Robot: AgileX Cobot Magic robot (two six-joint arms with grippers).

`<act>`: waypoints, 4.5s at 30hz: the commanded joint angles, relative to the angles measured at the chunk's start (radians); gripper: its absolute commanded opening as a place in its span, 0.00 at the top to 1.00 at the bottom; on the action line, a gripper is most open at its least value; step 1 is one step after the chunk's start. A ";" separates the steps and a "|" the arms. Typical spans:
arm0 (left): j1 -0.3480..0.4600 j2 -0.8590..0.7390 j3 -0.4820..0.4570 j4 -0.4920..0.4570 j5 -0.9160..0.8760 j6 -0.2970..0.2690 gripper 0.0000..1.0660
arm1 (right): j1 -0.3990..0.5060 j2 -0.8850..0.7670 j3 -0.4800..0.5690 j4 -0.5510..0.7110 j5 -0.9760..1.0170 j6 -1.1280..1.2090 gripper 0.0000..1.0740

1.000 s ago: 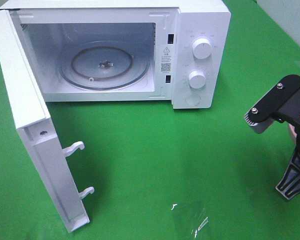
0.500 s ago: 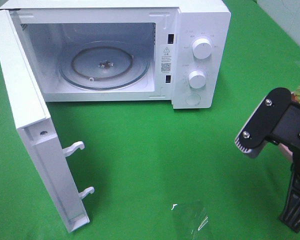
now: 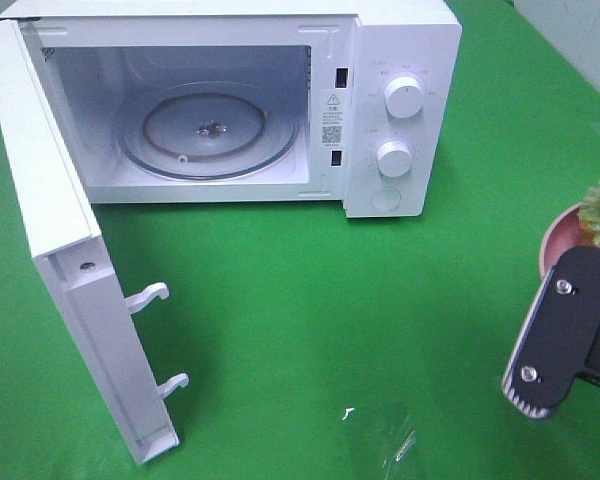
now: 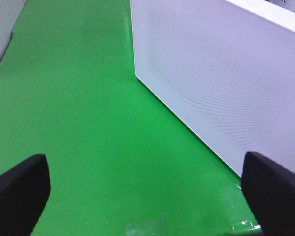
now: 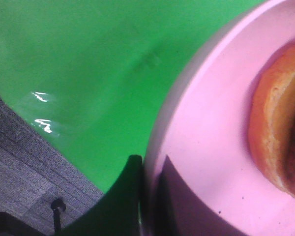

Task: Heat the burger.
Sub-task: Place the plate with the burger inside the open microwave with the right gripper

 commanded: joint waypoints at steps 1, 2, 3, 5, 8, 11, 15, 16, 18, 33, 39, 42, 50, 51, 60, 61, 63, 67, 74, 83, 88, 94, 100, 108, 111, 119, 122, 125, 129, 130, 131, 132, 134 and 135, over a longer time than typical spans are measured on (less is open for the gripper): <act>0.005 -0.017 0.001 -0.003 0.002 -0.001 0.08 | 0.057 -0.017 0.005 -0.065 0.042 0.003 1.00; 0.005 -0.017 0.001 -0.003 0.002 -0.001 0.08 | 0.057 -0.017 0.005 -0.065 0.042 0.003 1.00; 0.005 -0.017 0.001 -0.003 0.002 -0.001 0.08 | 0.084 -0.017 0.005 -0.068 0.041 0.003 1.00; 0.005 -0.017 0.001 -0.003 0.002 -0.001 0.08 | 0.104 -0.017 0.005 -0.071 0.029 0.002 1.00; 0.005 -0.017 0.001 -0.003 0.002 -0.001 0.08 | 0.114 -0.017 0.005 -0.087 0.008 -0.028 0.99; 0.005 -0.017 0.001 -0.003 0.002 -0.001 0.08 | 0.114 -0.017 0.005 -0.094 0.001 -0.043 0.99; 0.005 -0.017 0.001 -0.003 0.002 -0.001 0.08 | 0.114 -0.017 0.005 -0.121 -0.044 -0.136 0.99; 0.005 -0.017 0.001 -0.003 0.002 -0.001 0.08 | 0.114 -0.017 0.005 -0.121 -0.044 -0.136 0.99; 0.005 -0.017 0.001 -0.003 0.002 -0.001 0.08 | 0.114 -0.017 0.005 -0.121 -0.052 -0.152 0.99; 0.005 -0.017 0.001 -0.003 0.002 -0.001 0.08 | 0.114 -0.017 0.005 -0.233 -0.189 -0.280 0.98; 0.005 -0.017 0.001 -0.003 0.002 -0.001 0.08 | 0.114 -0.017 0.005 -0.283 -0.236 -0.281 0.97; 0.005 -0.017 0.001 -0.003 0.002 -0.001 0.08 | 0.114 -0.017 0.005 -0.292 -0.282 -0.318 0.99; 0.005 -0.017 0.001 -0.003 0.002 -0.001 0.08 | 0.110 -0.017 0.005 -0.292 -0.417 -0.462 1.00; 0.005 -0.017 0.001 -0.003 0.002 -0.001 0.08 | 0.110 -0.017 0.005 -0.292 -0.417 -0.462 1.00; 0.005 -0.017 0.001 -0.003 0.002 -0.001 0.08 | 0.001 -0.017 0.005 -0.292 -0.589 -0.590 1.00; 0.005 -0.017 0.001 -0.003 0.002 -0.001 0.08 | -0.034 -0.017 0.005 -0.292 -0.624 -0.640 1.00; 0.005 -0.017 0.001 -0.003 0.002 -0.001 0.08 | -0.074 -0.017 0.005 -0.291 -0.662 -0.696 1.00; 0.005 -0.017 0.001 -0.003 0.002 -0.001 0.08 | -0.127 -0.017 0.005 -0.273 -0.707 -0.776 1.00; 0.005 -0.017 0.001 -0.003 0.002 -0.001 0.08 | -0.238 -0.014 0.005 -0.169 -0.775 -0.976 1.00; 0.005 -0.017 0.001 -0.003 0.002 -0.001 0.08 | -0.351 -0.014 0.005 0.093 -0.831 -1.357 1.00; 0.005 -0.017 0.001 -0.003 0.002 -0.001 0.08 | -0.382 -0.014 0.005 0.220 -0.831 -1.573 1.00; 0.005 -0.017 0.001 -0.003 0.002 -0.001 0.08 | -0.448 -0.014 0.005 0.390 -0.834 -1.817 1.00; 0.005 -0.017 0.001 -0.003 0.002 -0.001 0.08 | -0.505 -0.014 0.005 0.478 -0.832 -1.971 1.00; 0.005 -0.017 0.001 -0.003 0.002 -0.001 0.08 | -0.569 0.038 0.003 0.605 -0.834 -2.102 1.00; 0.005 -0.017 0.001 -0.003 0.002 -0.001 0.08 | -0.566 0.078 0.000 0.559 -0.870 -2.099 1.00; 0.005 -0.017 0.001 -0.003 0.002 -0.001 0.08 | -0.566 0.118 -0.001 0.558 -0.963 -2.097 1.00; 0.005 -0.017 0.001 -0.003 0.002 -0.001 0.08 | -0.566 0.142 -0.001 0.558 -0.973 -2.099 1.00; 0.005 -0.017 0.001 -0.003 0.002 -0.001 0.08 | -0.536 0.165 -0.030 0.561 -0.973 -2.098 1.00; 0.005 -0.017 0.001 -0.003 0.002 -0.001 0.08 | -0.505 0.204 -0.068 0.561 -0.976 -2.097 1.00; 0.005 -0.017 0.001 -0.003 0.002 -0.001 0.08 | -0.505 0.213 -0.078 0.561 -0.976 -2.097 1.00; 0.005 -0.017 0.001 -0.003 0.002 -0.001 0.08 | -0.505 0.213 -0.078 0.561 -0.976 -2.097 1.00; 0.005 -0.017 0.001 -0.003 0.002 -0.001 0.08 | -0.505 0.237 -0.094 0.562 -0.981 -2.097 1.00; 0.005 -0.017 0.001 -0.003 0.002 -0.001 0.08 | -0.505 0.264 -0.112 0.564 -0.985 -2.097 1.00; 0.005 -0.017 0.001 -0.003 0.002 -0.001 0.08 | -0.505 0.264 -0.112 0.564 -0.985 -2.097 1.00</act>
